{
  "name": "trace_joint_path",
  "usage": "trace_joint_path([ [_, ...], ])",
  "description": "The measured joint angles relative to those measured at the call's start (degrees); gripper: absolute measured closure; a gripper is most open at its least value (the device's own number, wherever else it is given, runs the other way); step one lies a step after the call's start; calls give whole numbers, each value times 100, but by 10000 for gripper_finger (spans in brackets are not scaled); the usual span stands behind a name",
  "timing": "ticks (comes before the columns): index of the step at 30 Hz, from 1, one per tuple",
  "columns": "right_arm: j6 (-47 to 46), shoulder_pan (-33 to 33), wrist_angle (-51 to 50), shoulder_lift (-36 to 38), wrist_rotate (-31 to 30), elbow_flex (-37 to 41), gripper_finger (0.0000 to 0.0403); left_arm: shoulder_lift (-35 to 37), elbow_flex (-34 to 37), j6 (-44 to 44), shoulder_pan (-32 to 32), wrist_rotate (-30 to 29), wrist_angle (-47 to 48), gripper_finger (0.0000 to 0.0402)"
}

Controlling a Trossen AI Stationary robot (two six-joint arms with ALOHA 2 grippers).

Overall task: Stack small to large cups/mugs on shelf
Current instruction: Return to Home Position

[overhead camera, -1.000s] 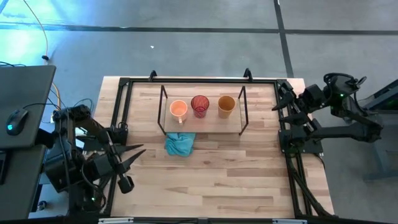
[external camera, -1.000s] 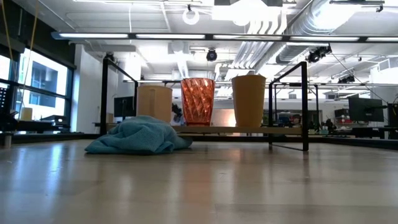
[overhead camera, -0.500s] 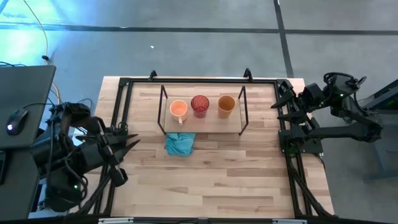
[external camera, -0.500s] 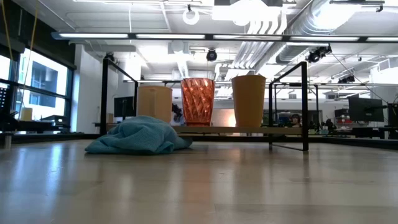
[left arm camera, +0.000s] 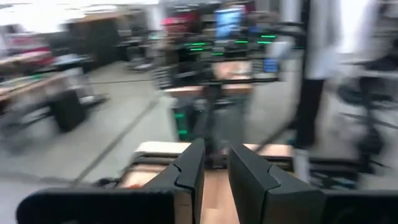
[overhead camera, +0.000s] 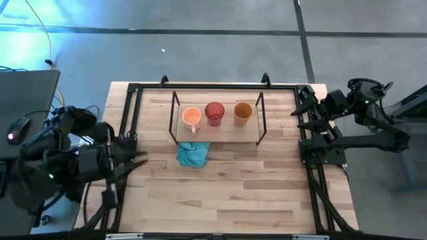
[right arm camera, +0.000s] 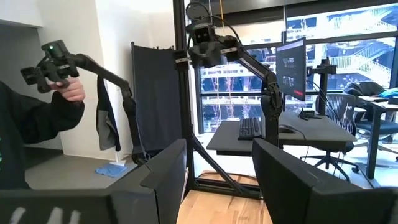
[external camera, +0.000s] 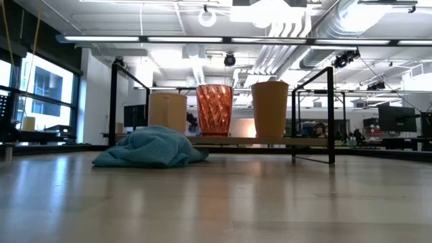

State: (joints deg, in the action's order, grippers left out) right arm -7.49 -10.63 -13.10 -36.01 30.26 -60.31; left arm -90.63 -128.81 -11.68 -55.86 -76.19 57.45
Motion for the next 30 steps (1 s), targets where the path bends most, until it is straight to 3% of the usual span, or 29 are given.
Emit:
trace_joint_path([
  [5,0,-1,8,-2,1,0,226,-4,4,1534,-2,1925,-1129,346],
  [9,0,1,8,-2,2,0,226,-4,4,2296,-2,2933,-1606,346],
  [17,-33,1,8,-2,4,0,226,0,4,3062,-1,3943,-2087,346],
  [30,-260,1,8,-2,7,0,226,7,4,3292,-2,5388,-2476,346],
])
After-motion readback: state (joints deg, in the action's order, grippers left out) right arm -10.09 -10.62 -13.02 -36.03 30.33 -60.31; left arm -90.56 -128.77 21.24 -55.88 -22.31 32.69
